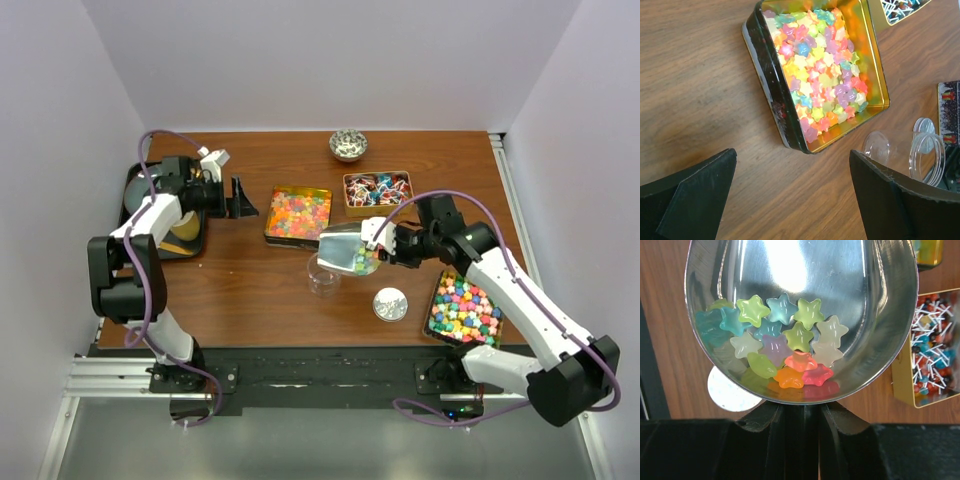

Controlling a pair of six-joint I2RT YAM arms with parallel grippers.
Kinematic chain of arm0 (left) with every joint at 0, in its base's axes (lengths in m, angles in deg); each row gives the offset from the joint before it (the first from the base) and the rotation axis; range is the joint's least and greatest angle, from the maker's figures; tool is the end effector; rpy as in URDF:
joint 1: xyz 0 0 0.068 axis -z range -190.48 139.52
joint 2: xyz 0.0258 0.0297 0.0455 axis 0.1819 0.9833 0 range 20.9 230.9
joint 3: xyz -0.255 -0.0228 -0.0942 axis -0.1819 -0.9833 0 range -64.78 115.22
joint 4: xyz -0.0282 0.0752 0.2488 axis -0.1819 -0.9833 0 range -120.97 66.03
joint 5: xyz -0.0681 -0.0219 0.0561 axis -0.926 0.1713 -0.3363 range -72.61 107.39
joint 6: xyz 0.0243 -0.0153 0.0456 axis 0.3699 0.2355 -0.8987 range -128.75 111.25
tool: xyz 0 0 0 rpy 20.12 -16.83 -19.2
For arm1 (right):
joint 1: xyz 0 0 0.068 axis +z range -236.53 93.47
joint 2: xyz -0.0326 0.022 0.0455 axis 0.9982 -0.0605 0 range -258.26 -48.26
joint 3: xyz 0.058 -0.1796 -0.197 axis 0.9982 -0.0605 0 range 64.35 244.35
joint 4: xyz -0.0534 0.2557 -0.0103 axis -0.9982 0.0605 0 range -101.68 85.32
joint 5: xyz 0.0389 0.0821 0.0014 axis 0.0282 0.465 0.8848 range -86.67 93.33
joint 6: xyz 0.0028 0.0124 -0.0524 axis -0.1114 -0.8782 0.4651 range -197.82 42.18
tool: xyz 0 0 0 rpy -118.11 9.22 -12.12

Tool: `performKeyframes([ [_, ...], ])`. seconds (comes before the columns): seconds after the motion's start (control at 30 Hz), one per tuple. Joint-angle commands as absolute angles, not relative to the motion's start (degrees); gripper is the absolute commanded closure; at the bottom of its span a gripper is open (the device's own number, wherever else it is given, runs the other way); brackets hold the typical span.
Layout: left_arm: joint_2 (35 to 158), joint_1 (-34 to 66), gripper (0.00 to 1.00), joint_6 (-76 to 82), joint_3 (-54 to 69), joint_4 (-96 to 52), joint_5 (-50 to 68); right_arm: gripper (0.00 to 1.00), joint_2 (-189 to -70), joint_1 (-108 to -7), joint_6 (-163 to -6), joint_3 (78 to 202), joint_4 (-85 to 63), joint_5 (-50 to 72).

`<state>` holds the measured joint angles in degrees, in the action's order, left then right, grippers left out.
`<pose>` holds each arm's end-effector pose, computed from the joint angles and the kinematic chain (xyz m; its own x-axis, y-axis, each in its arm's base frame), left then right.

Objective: Pack the candies
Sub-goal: Place the fake candies in the packing bottle.

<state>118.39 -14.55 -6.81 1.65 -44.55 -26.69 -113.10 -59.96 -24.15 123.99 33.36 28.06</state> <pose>0.3578 0.0006 0.2222 -0.7945 -0.0808 -0.6018 0.3530 0.7449 -0.5661 0.1946 0.1140 0.3083 0.1129 -0.7617 -0.6380 -0.9363 0.1333 -0.3248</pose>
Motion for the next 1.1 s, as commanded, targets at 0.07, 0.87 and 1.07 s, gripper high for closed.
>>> performKeyframes([
  [0.07,113.36,-13.55,0.0,-4.01,-3.43,-37.25,-26.03,1.0,-116.11,-59.81,-15.95,129.83,39.12,24.6],
  [0.87,108.97,-13.29,0.0,1.45,-9.5,-30.83,-28.32,1.0,-125.08,-48.92,-14.98,135.89,39.65,3.42],
  [1.07,109.49,-12.5,0.0,2.24,-9.85,-29.86,-24.72,1.0,-126.31,-47.07,-13.4,138.96,43.16,-1.06],
])
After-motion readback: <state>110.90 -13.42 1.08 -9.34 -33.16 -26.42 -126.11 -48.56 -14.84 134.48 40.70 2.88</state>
